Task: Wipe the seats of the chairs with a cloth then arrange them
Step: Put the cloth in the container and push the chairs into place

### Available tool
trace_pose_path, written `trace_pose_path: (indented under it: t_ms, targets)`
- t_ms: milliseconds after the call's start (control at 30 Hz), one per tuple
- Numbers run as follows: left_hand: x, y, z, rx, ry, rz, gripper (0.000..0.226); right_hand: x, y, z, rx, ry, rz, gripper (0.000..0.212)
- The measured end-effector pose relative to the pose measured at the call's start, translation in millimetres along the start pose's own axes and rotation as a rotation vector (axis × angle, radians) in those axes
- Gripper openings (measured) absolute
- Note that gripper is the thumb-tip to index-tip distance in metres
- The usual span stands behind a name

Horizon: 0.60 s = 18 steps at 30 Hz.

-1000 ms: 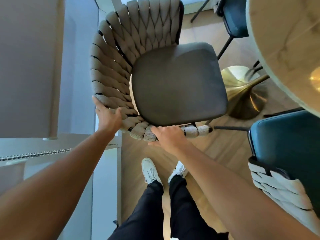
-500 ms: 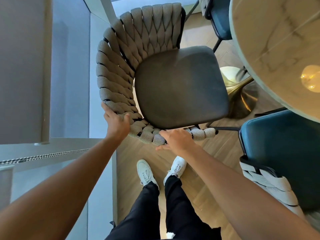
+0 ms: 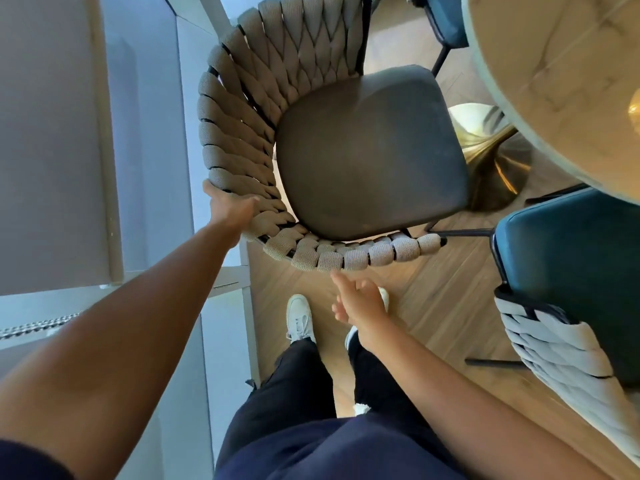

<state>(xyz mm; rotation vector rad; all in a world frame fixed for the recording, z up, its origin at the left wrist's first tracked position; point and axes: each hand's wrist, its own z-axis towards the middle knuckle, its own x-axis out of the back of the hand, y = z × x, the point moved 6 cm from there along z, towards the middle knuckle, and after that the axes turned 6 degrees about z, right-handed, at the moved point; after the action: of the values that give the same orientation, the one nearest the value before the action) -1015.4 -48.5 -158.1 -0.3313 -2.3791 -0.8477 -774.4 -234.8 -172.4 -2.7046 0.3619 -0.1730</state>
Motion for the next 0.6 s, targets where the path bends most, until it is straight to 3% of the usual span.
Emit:
trace_pose_path:
  t_ms: [67, 133, 233, 433, 600]
  targets:
    - [-0.1, -4.3, -6.6, 0.009, -0.036, 0.037, 0.104, -12.1, 2.7, 7.4, -0.175, 0.002, 0.259, 0.051]
    - [-3.6, -13.2, -15.6, 0.033, -0.103, 0.036, 0.111, -22.5, -6.7, 16.0, -0.169, 0.013, 0.466, 0.06]
    - [-9.3, -23.8, -21.4, 0.068, -0.175, -0.072, 0.102, -34.5, -17.1, 27.4, -0.111, 0.038, 0.716, 0.061]
    - [-17.3, -22.6, -28.0, 0.048, -0.256, -0.141, 0.092, -21.4, -19.9, 33.3, -0.046, 0.211, 0.652, 0.045]
    - [-37.4, -25.5, -40.7, 0.034, -0.331, -0.147, 0.099, 5.7, -18.7, 32.2, -0.005, 0.303, 0.607, 0.042]
